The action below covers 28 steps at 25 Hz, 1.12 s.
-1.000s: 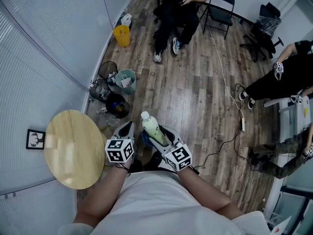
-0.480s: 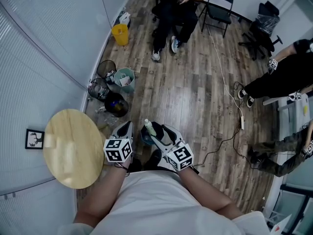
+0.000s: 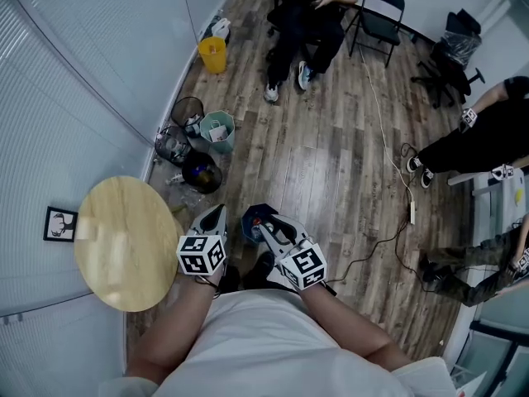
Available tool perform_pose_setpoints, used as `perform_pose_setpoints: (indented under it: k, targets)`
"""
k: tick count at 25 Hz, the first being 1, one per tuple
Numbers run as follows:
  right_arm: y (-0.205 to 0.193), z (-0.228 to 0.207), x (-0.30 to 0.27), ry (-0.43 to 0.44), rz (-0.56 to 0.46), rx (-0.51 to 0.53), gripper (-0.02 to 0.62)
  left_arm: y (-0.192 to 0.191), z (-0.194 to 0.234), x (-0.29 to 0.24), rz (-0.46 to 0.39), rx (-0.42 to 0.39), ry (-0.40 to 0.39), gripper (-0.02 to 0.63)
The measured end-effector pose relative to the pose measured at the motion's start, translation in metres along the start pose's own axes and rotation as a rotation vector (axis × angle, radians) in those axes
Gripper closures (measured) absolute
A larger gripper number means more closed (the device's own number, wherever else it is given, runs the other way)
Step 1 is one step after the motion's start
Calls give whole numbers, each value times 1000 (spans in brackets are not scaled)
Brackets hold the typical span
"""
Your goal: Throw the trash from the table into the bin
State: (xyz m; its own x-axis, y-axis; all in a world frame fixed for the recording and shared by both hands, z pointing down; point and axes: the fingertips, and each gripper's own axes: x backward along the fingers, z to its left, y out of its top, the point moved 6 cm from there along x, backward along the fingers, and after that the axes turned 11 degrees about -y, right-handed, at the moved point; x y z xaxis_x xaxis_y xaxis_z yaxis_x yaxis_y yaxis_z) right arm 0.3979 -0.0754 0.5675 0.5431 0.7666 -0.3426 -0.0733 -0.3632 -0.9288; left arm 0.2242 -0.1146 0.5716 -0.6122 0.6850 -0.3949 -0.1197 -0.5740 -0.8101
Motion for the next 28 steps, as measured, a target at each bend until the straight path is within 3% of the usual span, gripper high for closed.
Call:
perform_pose_setpoints:
  k: [2, 14, 28]
  targets:
    - [3, 8, -5, 19, -12, 23, 589, 0, 4, 7, -22, 21, 8, 600]
    - [47, 100, -67, 185, -55, 100, 589, 15, 52, 94, -157, 14, 111, 600]
    - [83, 284, -116, 435, -64, 162, 589, 26, 120, 266, -358, 6, 301, 600]
